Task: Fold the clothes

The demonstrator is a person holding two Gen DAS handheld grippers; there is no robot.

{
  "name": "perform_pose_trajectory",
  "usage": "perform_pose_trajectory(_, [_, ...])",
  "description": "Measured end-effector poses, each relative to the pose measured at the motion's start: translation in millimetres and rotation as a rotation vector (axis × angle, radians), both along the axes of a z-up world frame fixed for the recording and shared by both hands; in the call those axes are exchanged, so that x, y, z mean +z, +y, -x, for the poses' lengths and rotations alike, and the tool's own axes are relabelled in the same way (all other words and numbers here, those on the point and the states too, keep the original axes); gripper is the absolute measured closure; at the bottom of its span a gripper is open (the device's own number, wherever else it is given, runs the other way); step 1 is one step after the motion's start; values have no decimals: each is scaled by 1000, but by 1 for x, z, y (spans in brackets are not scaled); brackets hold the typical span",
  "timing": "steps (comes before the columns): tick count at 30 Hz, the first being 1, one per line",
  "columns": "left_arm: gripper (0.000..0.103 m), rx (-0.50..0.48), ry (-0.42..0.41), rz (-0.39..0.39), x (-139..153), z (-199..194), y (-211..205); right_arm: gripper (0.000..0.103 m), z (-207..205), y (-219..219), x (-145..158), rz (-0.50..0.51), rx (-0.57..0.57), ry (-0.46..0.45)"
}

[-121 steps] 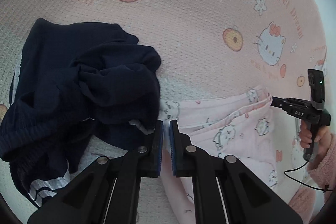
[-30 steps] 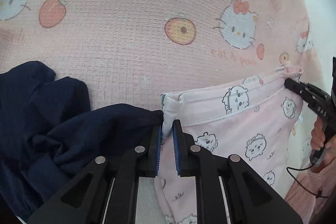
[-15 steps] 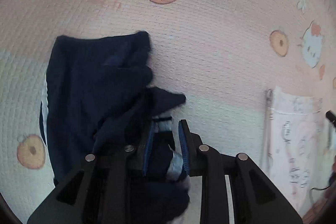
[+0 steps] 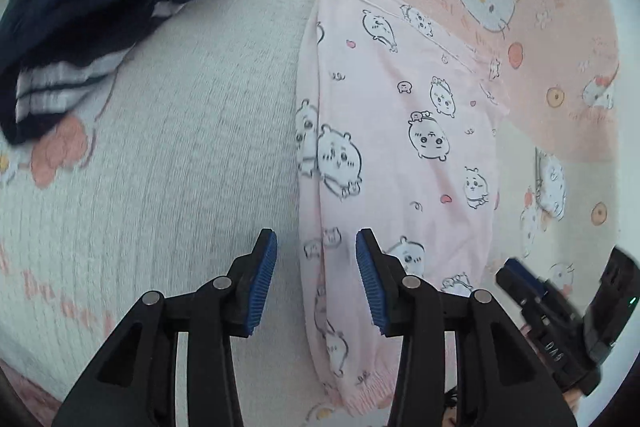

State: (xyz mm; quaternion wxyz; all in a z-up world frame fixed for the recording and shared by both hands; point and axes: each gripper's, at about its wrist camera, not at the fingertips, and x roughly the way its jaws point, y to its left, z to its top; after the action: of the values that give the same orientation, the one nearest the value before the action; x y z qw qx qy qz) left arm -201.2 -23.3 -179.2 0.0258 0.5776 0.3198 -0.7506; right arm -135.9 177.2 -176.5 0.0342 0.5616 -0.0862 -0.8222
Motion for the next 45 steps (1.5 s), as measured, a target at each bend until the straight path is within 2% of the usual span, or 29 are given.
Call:
perform_pose_trajectory(2, [60,49,16,-42,2,-23,4,64,-21,3,-3,23,-38,-26])
perform_pose_trajectory(4, [60,57,-2,-90,-6,-42,13,63,-39,8,-10,61,-66,-66])
perform_pose_trajectory(7, [60,39,-39,-93,-20,-61,24,56,-52,17,-29,186,-110,-118])
perform_pose_trajectory(9, [60,44,-19,-67,-19,-66,31,47,-57,20,-38,261,-144,-123])
perform_pose_trajectory(11, [60,33,-22,-71,-19,-67,40,33,-59,20,-38,297,-159,-100])
perform_pose_trajectory(12, [60,15,-19,-78,-20,-70,45,33,-59,17,-37,306,-152,-97])
perform_pose_trajectory(13, [63,8,-15,-57,-21,-72,49,40,-59,14,-36,310,-138,-98])
perform_pose_trajectory(14, [75,-1,-12,-15,-19,-74,53,69,-57,8,-36,336,-98,-111])
perform_pose_trajectory(15, [83,-10,-5,11,-16,-74,56,80,-56,0,-39,346,-57,-128])
perform_pose_trajectory(17, [88,-12,18,17,-10,-75,61,90,-57,-8,-40,276,-19,-107])
perform_pose_trajectory(22, [88,-50,58,0,13,-99,71,92,-83,2,-7,290,-48,-50])
perform_pose_trajectory(25, [88,-83,17,17,10,-117,79,92,-105,-2,13,276,-15,-35])
perform_pose_trajectory(28, [83,-77,-58,2,-4,-133,73,91,-129,-9,12,293,10,-68])
perform_pose_trajectory(31, [83,35,12,-1,9,-148,45,88,-140,-18,2,216,31,-138])
perform_pose_trajectory(33, [83,56,56,20,20,-138,33,82,-139,-18,7,160,24,-113])
perform_pose_trajectory(36, [83,-14,82,112,27,-106,41,74,-126,-6,29,124,-27,7])
perform_pose_trajectory(37, [83,-54,91,142,28,-94,48,70,-118,-4,32,104,-25,39])
perform_pose_trajectory(39, [83,-177,121,213,27,-66,79,69,-101,-7,31,44,16,77])
perform_pose_trajectory(42, [83,-391,143,304,17,-32,122,69,-74,-9,13,-24,70,45])
perform_pose_trajectory(45, [83,-527,50,375,-4,-26,128,70,-63,-3,-14,-73,82,-47])
